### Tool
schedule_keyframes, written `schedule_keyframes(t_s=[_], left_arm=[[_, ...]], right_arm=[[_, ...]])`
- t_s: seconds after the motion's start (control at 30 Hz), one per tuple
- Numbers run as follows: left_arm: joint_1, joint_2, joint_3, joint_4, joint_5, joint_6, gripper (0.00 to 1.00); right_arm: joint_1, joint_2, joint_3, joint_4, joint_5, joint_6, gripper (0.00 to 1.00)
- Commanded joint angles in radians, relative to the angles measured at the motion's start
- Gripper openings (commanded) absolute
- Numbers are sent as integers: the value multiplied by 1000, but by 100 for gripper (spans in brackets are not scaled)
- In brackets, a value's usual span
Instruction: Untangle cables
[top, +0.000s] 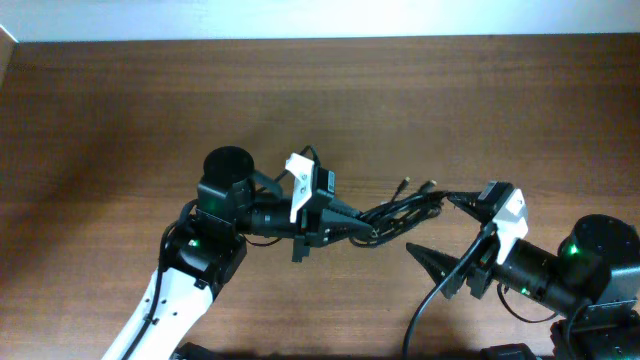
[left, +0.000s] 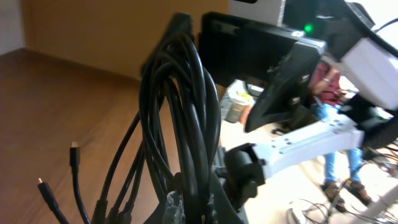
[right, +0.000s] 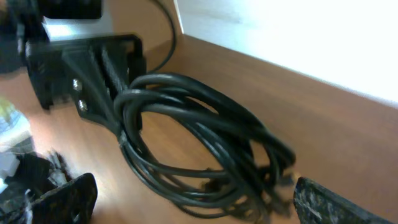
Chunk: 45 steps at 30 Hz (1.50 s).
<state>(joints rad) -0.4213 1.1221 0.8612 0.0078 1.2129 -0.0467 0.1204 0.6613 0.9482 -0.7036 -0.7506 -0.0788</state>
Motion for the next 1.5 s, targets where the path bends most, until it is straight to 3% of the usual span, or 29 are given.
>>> schedule_keyframes(t_s=[0.0, 0.1, 0.23, 0.3, 0.4, 0.5, 0.57, 0.6, 0.63, 0.83, 0.93, 1.03, 1.2, 1.27, 1.4, 1.47], left_arm=[[0, -5, 9, -25, -185, 17, 0], [-52, -5, 9, -28, -233, 86, 0], [-171, -5, 9, -39, -459, 148, 0], [-222, -5, 9, -39, -550, 154, 0], [-243, -5, 9, -30, -555, 153, 0], [-295, -5, 9, 3, -548, 153, 0], [-319, -5, 9, 26, -536, 153, 0], [-319, -5, 9, 27, -536, 153, 0], [-317, -6, 9, 37, -536, 132, 0], [-315, -6, 9, 90, -536, 15, 0], [-315, -6, 9, 166, -500, -99, 0], [-314, -6, 9, 208, -450, -148, 0], [-271, -6, 9, 219, -450, -233, 0], [-230, -6, 9, 226, -426, -282, 0], [-230, -6, 9, 227, -423, -282, 0], [-230, -6, 9, 227, -424, -282, 0]], right_arm=[[-4, 1, 2, 4, 47, 371, 99], [-3, 16, 2, 10, 19, 741, 99], [-3, 26, 2, 35, -69, 758, 95], [-3, 26, 2, 35, -69, 758, 80], [-3, 27, 2, 35, -50, 757, 56], [-3, 61, 2, 35, -38, 757, 45], [-3, 110, 2, 35, -38, 754, 32], [-3, 135, 2, 35, -37, 737, 15], [-3, 147, 2, 35, -31, 733, 9], [-4, 147, 2, 81, -19, 678, 8], [-4, 147, 2, 90, -20, 677, 9], [-4, 147, 2, 137, -24, 678, 20], [-4, 147, 2, 187, -24, 678, 24], [-4, 147, 2, 192, -24, 678, 10], [-4, 147, 2, 204, -24, 678, 11], [-4, 147, 2, 204, -25, 678, 4]])
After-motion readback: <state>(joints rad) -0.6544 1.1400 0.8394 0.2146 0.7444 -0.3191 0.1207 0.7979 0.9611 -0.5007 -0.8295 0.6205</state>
